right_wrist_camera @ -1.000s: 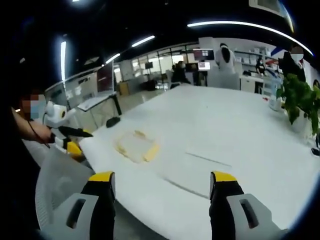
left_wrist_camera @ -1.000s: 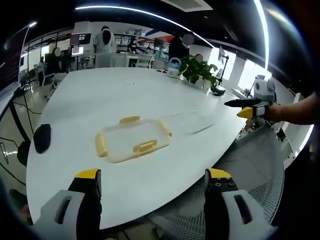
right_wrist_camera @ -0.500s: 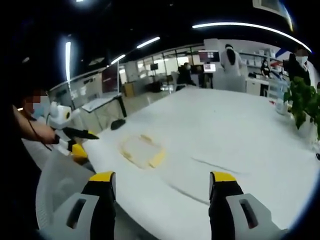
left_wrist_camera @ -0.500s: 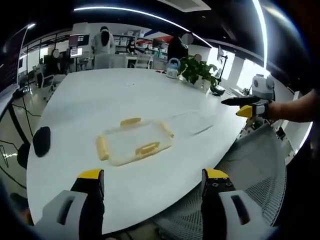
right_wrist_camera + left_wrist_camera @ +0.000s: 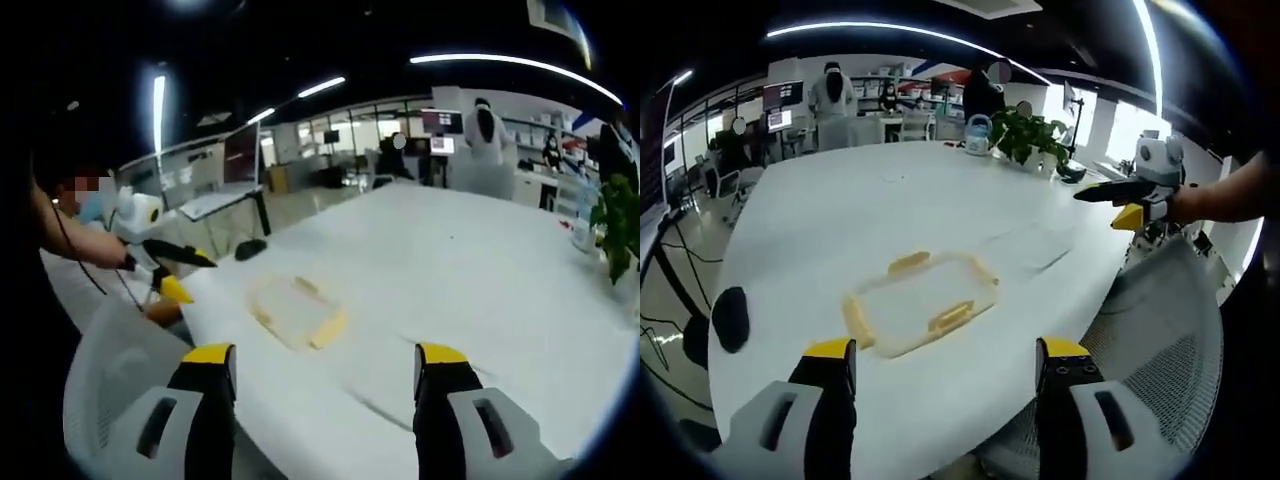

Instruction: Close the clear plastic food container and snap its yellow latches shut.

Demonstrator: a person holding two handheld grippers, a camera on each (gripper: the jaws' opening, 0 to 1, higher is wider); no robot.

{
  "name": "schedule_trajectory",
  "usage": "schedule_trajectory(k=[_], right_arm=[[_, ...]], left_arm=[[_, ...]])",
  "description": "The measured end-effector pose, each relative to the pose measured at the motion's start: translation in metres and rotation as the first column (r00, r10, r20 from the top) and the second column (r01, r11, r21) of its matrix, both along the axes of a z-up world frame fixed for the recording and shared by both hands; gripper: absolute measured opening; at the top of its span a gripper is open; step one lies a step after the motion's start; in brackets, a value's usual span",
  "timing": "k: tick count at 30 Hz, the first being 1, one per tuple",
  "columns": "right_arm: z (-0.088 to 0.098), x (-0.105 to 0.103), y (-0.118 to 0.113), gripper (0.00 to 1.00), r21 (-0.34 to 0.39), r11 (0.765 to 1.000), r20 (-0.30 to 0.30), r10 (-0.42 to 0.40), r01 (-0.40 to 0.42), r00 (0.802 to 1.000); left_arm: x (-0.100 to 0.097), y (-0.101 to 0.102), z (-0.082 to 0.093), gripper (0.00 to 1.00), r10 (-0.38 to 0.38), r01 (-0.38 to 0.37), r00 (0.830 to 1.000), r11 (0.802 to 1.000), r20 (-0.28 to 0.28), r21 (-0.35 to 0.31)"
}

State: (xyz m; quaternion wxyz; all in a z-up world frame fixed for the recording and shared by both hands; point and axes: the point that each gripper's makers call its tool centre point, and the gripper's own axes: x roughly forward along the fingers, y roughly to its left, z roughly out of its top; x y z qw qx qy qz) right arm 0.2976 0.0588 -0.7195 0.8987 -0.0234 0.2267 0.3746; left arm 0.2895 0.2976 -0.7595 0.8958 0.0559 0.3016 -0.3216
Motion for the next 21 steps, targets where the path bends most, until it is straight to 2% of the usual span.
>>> schedule_trajectory(k=[8, 12, 17, 21], right_arm=[[0.0, 0.004, 0.004, 0.73, 0.003, 1.0, 0.006, 0.012, -0.012, 1.0], [0.001, 0.004, 0.005, 0.7, 0.003, 1.0, 0.011, 0.024, -0.024, 1.0], [-0.001, 0.005, 0.007, 0.7, -0.002, 1.0, 0.006, 0.03, -0.03, 1.0], [-0.001, 0.007, 0.011, 0.7, -0.011, 0.999, 0.011, 0.048, -0.048, 0.999]], left_arm=[[0.012, 0.001, 0.0, 0.73, -0.022, 0.022, 1.0, 0.999, 0.003, 0.028], [0.013, -0.002, -0.001, 0.72, -0.034, 0.034, 0.999, 0.999, -0.005, 0.026], [0.014, -0.003, -0.001, 0.69, -0.07, 0.069, 0.997, 0.997, 0.018, 0.042], [0.016, 0.0, -0.002, 0.69, -0.086, 0.085, 0.996, 0.995, 0.015, 0.057]])
